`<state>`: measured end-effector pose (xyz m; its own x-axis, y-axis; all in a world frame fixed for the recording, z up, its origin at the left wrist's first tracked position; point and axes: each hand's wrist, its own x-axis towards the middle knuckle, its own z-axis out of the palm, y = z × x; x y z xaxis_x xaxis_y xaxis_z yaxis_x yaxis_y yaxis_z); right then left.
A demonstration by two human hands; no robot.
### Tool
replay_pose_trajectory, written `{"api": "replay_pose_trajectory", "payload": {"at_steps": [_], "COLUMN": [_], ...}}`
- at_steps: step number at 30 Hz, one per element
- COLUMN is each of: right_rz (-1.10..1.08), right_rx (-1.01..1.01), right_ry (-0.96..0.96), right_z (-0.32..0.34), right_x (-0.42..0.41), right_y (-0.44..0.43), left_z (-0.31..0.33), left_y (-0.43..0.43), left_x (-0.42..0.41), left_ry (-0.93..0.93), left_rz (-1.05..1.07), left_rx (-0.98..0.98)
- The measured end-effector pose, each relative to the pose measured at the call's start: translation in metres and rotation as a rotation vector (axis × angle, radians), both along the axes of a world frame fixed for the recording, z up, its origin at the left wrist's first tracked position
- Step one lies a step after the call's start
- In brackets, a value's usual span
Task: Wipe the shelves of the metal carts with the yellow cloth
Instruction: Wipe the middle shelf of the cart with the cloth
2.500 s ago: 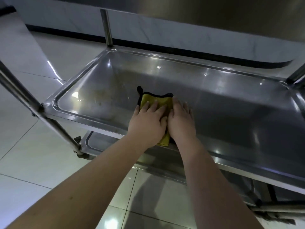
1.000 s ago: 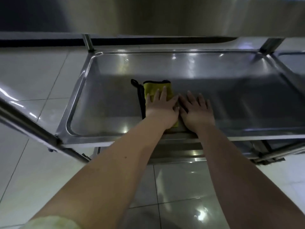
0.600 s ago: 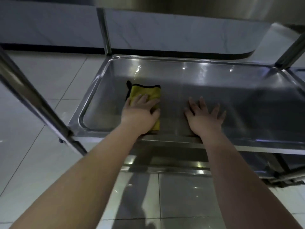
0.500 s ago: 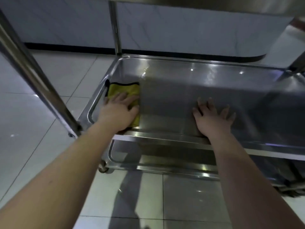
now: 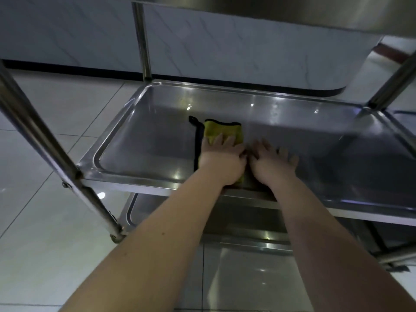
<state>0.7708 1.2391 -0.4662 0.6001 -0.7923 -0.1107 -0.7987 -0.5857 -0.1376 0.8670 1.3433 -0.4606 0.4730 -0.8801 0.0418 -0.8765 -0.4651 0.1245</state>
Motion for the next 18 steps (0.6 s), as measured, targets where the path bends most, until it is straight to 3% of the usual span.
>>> {"api": "replay_pose_trajectory", "payload": {"at_steps": [7, 13, 18], "right_rz": [-0.057, -0.043, 0.092], "right_rx": [0.027, 0.008, -0.038], "right_ry": [0.011, 0.098, 0.073], "right_z": [0.001, -0.004, -0.002], "right_x": [0.003, 0.010, 0.025], "right_y": [-0.026, -0.039, -0.056], "left_z": [-0.004, -0.001, -0.010], "left_y": [0.029, 0.086, 0.089], "left_x": [0.057, 0.164, 0.163], "left_ry": [0.078, 0.077, 0.012], "left_rz": [0.029, 0.349, 0.370], "left_rx": [-0.074, -0.032, -0.041]}}
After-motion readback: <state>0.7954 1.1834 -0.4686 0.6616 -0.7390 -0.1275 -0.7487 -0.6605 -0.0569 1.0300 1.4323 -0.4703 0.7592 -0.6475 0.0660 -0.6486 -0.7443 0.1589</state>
